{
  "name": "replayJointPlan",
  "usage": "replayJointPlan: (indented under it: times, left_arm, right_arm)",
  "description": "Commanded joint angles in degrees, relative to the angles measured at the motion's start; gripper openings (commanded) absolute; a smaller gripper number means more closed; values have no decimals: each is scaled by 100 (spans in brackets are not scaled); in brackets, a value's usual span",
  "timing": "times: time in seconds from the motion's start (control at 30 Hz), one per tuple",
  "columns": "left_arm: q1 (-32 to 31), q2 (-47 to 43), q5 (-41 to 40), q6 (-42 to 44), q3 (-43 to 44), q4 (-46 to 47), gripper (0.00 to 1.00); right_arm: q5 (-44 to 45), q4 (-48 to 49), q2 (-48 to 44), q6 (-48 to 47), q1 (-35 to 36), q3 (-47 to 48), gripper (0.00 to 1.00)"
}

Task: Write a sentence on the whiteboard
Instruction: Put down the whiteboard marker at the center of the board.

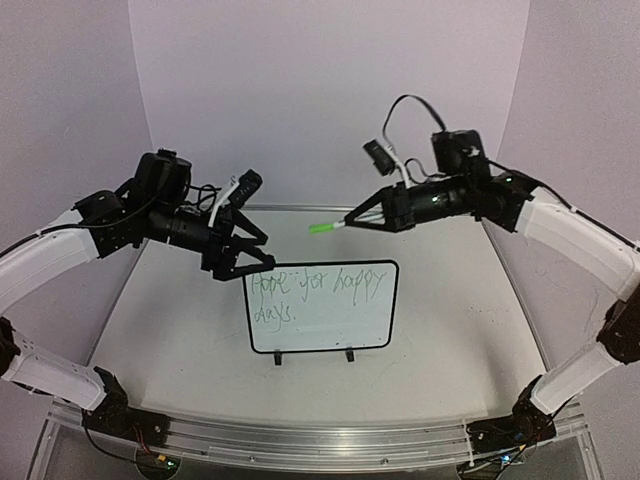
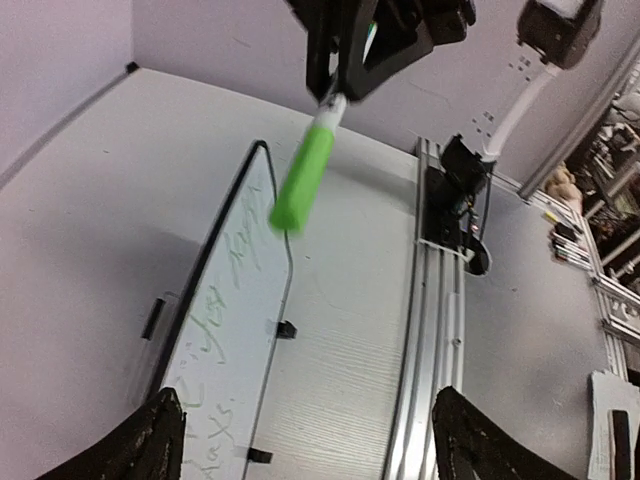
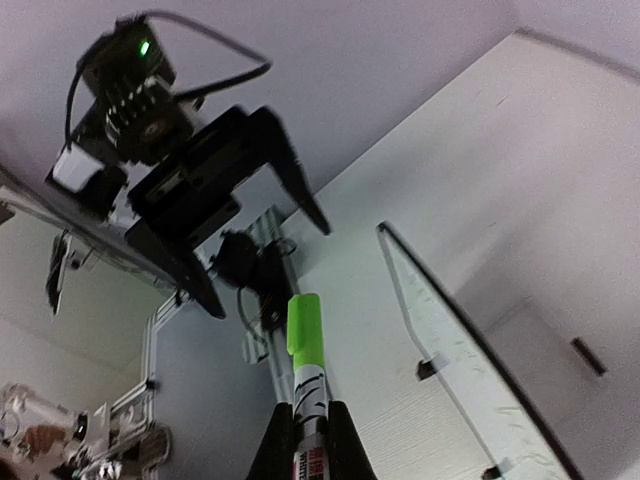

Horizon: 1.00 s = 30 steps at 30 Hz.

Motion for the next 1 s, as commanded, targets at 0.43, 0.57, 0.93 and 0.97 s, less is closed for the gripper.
replayJointPlan:
  times: [0.43, 0.57, 0.93, 0.97]
  left_arm:
    - [1535, -698, -3299, -2253, -523, 418, 94]
    - [1978, -709, -3294, -2515, -939, 532, 95]
    - [2400, -442, -3435, -2695, -1730, 934, 95]
    - [2401, -439, -3461, -2704, -1781, 979, 95]
  right_arm:
    - [2922, 1079, -858, 217, -1769, -1772, 0]
    - [2389, 1997, -628, 461, -2135, -2392, 0]
    - [2273, 3190, 211, 635, -2604, -3243, 0]
    - [2340, 3207, 256, 619, -2611, -3266, 0]
